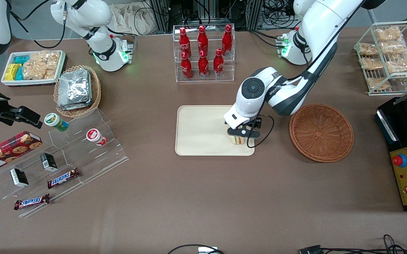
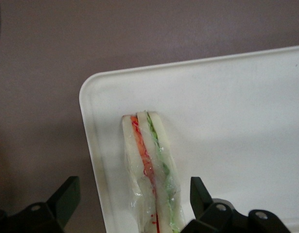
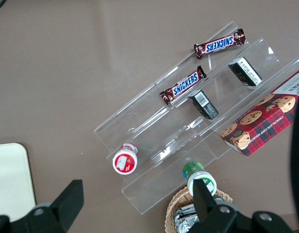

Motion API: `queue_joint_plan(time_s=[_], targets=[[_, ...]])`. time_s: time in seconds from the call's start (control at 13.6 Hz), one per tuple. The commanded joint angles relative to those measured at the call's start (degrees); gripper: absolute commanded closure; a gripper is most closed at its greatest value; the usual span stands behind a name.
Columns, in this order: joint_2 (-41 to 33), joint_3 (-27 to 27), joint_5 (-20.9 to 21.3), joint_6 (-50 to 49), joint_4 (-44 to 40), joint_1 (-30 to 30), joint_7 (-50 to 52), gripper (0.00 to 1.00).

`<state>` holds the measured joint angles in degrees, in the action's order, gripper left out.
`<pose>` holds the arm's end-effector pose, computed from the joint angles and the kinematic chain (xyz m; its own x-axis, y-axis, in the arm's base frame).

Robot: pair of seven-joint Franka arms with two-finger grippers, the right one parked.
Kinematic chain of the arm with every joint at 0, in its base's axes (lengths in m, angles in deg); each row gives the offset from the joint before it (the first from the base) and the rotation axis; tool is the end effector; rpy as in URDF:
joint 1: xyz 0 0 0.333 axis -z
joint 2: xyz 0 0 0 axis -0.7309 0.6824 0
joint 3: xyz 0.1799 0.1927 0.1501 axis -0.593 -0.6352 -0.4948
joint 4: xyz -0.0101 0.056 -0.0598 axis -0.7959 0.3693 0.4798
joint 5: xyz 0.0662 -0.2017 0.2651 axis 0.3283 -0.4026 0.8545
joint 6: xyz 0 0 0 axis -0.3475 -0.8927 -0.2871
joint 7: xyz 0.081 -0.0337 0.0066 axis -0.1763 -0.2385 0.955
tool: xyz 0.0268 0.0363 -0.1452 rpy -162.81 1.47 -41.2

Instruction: Place sandwich from basket to tray

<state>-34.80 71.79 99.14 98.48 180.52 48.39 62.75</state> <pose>0.4561 -0.3366 0.2710 0.9924 -0.1222 -0.0115 -0.1223 -0.9925 -0.0034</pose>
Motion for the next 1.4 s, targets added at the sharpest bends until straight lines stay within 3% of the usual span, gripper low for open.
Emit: queue_joint_plan(time_s=[0.0,0.37,0.81,1.33], targets=[[-3.3,-0.8,0.4,-3.0,-0.9,-0.3,3.2,0.00],[-8.1,-0.7,0.3,-5.1,-3.1,-8.5,3.3,0.00],[-8.1,-0.6,0.1,-13.9,-10.2,-12.9,1.6,0.00],[-8.8,-0.7,-1.7,-15.2,-10.2,-15.8,-1.8,0.00]])
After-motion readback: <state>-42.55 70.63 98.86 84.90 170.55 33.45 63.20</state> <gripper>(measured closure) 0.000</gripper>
